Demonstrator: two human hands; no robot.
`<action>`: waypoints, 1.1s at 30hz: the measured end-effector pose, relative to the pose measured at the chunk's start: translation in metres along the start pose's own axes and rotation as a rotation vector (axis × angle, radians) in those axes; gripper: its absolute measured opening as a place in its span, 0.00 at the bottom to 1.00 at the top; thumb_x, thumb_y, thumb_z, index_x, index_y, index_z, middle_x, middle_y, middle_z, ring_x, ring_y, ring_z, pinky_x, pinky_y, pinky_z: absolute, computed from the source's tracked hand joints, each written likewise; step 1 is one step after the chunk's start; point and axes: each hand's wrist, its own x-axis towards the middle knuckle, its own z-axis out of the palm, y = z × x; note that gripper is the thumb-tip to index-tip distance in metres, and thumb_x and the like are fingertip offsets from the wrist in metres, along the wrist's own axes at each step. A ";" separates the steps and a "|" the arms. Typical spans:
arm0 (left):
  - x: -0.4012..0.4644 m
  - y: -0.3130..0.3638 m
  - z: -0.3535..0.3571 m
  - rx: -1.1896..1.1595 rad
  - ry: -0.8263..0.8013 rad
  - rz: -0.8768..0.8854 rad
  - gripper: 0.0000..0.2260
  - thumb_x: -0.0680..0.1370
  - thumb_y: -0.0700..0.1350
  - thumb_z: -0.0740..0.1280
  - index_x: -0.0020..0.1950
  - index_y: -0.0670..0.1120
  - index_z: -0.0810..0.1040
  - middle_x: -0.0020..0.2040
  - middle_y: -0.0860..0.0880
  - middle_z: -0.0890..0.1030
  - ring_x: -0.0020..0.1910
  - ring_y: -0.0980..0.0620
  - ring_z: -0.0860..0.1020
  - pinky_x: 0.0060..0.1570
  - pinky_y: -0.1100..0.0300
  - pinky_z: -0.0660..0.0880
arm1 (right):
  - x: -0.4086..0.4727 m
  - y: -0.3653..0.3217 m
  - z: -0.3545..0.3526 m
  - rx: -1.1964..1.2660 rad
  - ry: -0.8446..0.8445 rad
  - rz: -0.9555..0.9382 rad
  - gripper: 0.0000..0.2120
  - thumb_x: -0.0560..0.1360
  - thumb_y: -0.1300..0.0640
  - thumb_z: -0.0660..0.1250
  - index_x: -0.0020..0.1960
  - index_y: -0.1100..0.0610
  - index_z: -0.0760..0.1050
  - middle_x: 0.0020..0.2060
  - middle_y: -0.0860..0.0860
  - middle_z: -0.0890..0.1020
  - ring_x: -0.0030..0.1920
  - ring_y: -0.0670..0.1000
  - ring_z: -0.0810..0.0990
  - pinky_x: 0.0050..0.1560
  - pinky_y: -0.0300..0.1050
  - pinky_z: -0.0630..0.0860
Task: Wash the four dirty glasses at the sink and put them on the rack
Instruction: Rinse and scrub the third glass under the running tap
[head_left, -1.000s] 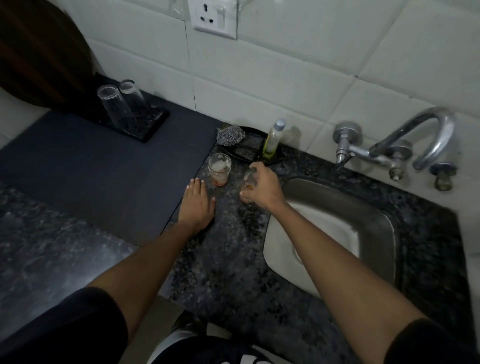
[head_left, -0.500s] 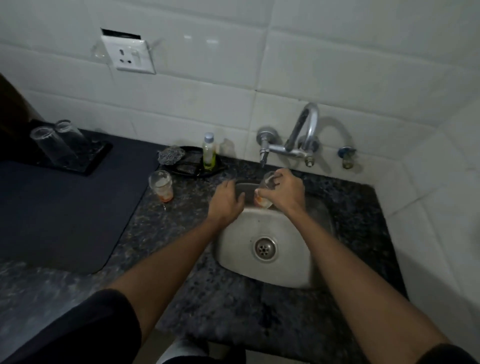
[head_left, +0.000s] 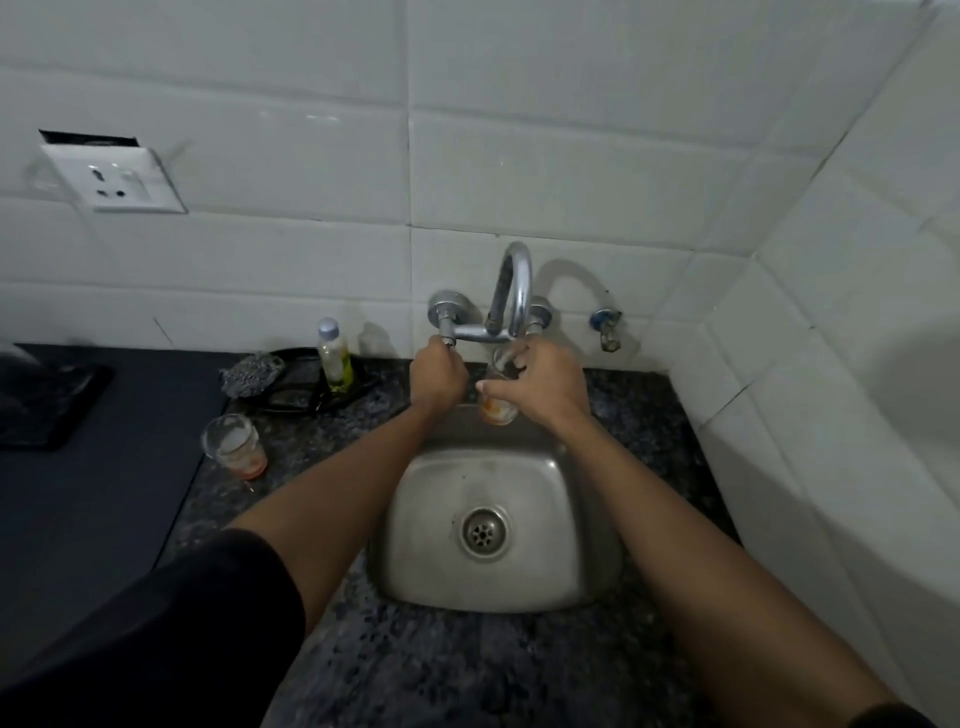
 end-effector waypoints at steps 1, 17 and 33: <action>-0.001 0.000 0.001 -0.015 0.017 -0.021 0.11 0.84 0.43 0.59 0.58 0.36 0.75 0.54 0.34 0.82 0.52 0.33 0.80 0.50 0.46 0.75 | 0.003 0.000 0.001 -0.011 -0.015 -0.014 0.29 0.58 0.33 0.80 0.49 0.50 0.79 0.43 0.45 0.84 0.44 0.48 0.83 0.46 0.50 0.82; -0.001 -0.009 0.004 -0.151 0.093 -0.012 0.11 0.83 0.44 0.61 0.54 0.36 0.77 0.49 0.36 0.82 0.47 0.36 0.80 0.46 0.46 0.76 | 0.012 0.012 0.002 0.017 -0.019 -0.088 0.26 0.62 0.39 0.83 0.51 0.53 0.79 0.40 0.46 0.81 0.41 0.49 0.81 0.38 0.42 0.73; -0.005 -0.008 0.004 -0.314 0.041 -0.173 0.15 0.83 0.50 0.63 0.59 0.39 0.77 0.53 0.39 0.83 0.48 0.42 0.80 0.46 0.54 0.73 | 0.005 0.010 -0.004 0.034 0.000 -0.111 0.27 0.63 0.42 0.83 0.55 0.54 0.79 0.43 0.46 0.81 0.43 0.49 0.80 0.42 0.44 0.76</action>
